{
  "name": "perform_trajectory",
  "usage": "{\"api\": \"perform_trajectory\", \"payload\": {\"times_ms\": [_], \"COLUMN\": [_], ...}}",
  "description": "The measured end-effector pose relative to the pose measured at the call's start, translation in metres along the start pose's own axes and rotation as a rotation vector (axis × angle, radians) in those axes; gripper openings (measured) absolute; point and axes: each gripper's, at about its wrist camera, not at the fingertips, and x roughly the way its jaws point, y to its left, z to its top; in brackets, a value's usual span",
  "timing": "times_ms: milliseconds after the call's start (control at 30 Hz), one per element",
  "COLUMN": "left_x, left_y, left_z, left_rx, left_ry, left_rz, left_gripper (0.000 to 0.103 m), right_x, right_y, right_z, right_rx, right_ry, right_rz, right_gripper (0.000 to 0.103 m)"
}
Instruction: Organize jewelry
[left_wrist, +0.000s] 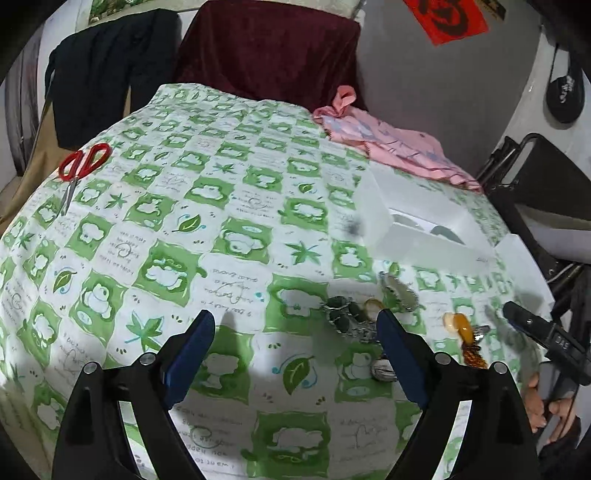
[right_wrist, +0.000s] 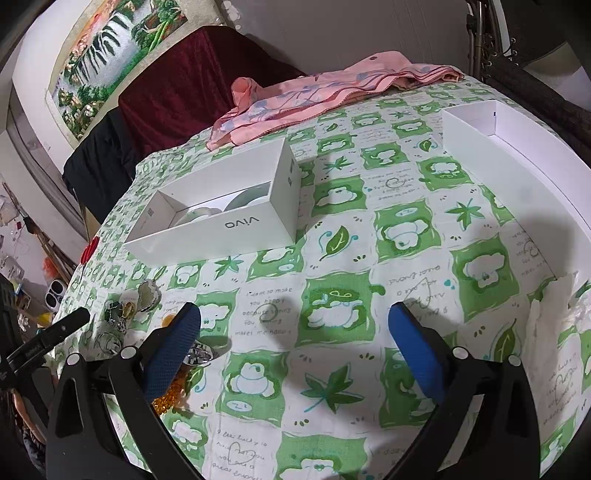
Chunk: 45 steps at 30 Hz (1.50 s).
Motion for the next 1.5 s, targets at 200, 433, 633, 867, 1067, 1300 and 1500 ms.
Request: {"api": "perform_trajectory", "payload": {"times_ms": [200, 433, 633, 867, 1067, 1300, 1500], "left_x": [-0.011, -0.007, 0.018, 0.014, 0.004, 0.007, 0.009], "left_y": [-0.048, -0.086, -0.087, -0.066, -0.045, -0.044, -0.044], "left_z": [-0.015, -0.037, -0.039, -0.029, -0.015, -0.015, -0.016], "left_rx": [0.238, 0.421, 0.417, 0.312, 0.201, 0.202, 0.210], "left_ry": [-0.040, -0.017, 0.096, 0.079, 0.034, 0.041, 0.045], "left_rz": [-0.015, -0.053, -0.038, -0.059, -0.051, -0.034, -0.029], "left_gripper": [0.085, 0.065, 0.045, 0.020, 0.020, 0.020, 0.020], "right_x": [0.000, -0.001, -0.002, -0.004, -0.003, 0.007, 0.007], "right_y": [0.001, 0.003, 0.011, 0.026, 0.054, 0.080, 0.074], "right_z": [0.000, 0.000, -0.002, -0.006, -0.020, -0.041, -0.039], "right_rx": [-0.013, -0.027, -0.079, -0.151, -0.284, -0.439, -0.434], "right_ry": [0.003, 0.006, 0.012, 0.040, 0.062, 0.130, 0.118], "right_rz": [0.012, 0.020, 0.040, 0.134, 0.149, 0.130, 0.075], "right_gripper": [0.097, 0.096, 0.077, 0.064, 0.064, 0.064, 0.030]}}
